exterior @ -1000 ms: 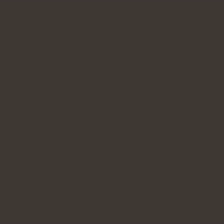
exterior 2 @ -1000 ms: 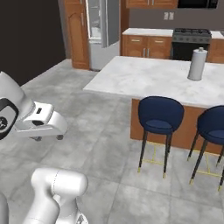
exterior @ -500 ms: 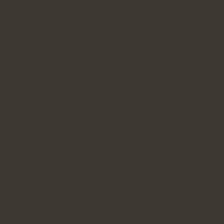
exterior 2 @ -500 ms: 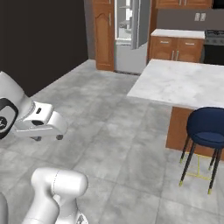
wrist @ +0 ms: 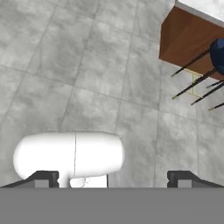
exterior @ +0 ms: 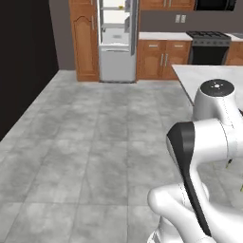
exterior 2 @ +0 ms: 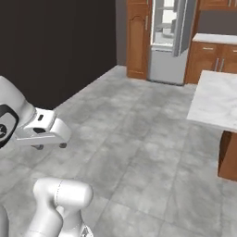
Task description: Take the cheese, chicken drumstick, and eggplant from the fridge and place them on the plate on the dining counter to create an appetizer plate.
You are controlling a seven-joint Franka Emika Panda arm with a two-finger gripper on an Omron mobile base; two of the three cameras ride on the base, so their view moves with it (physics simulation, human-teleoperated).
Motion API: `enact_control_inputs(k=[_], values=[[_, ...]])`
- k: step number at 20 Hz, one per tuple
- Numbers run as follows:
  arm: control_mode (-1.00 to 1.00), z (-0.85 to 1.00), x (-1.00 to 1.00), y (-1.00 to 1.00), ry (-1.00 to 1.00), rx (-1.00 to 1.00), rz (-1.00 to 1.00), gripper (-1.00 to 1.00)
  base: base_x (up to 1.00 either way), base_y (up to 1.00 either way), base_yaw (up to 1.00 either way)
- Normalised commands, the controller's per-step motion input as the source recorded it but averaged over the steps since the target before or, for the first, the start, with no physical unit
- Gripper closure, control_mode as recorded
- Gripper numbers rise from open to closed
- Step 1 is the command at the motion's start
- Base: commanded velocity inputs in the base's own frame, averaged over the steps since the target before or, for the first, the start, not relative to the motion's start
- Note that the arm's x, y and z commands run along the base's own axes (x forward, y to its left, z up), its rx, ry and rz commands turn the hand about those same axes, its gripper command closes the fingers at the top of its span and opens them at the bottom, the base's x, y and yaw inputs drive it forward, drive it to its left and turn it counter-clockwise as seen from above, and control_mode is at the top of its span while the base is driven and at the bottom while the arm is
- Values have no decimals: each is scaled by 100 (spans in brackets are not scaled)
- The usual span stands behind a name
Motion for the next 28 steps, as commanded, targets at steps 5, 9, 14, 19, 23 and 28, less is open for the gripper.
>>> enact_control_inputs(k=[5, 9, 14, 19, 23, 28], values=[[100, 0, 0, 0, 0, 0, 0, -100, 96, 79, -12], [100, 0, 0, 0, 0, 0, 0, -100, 100, 76, -21], [100, 0, 0, 0, 0, 0, 0, -100, 100, 77, -18], [100, 0, 0, 0, 0, 0, 0, -100, 100, 59, -17], [100, 0, 0, 0, 0, 0, 0, -100, 100, 10, -27], [100, 0, 0, 0, 0, 0, 0, -100, 100, -11, -27]])
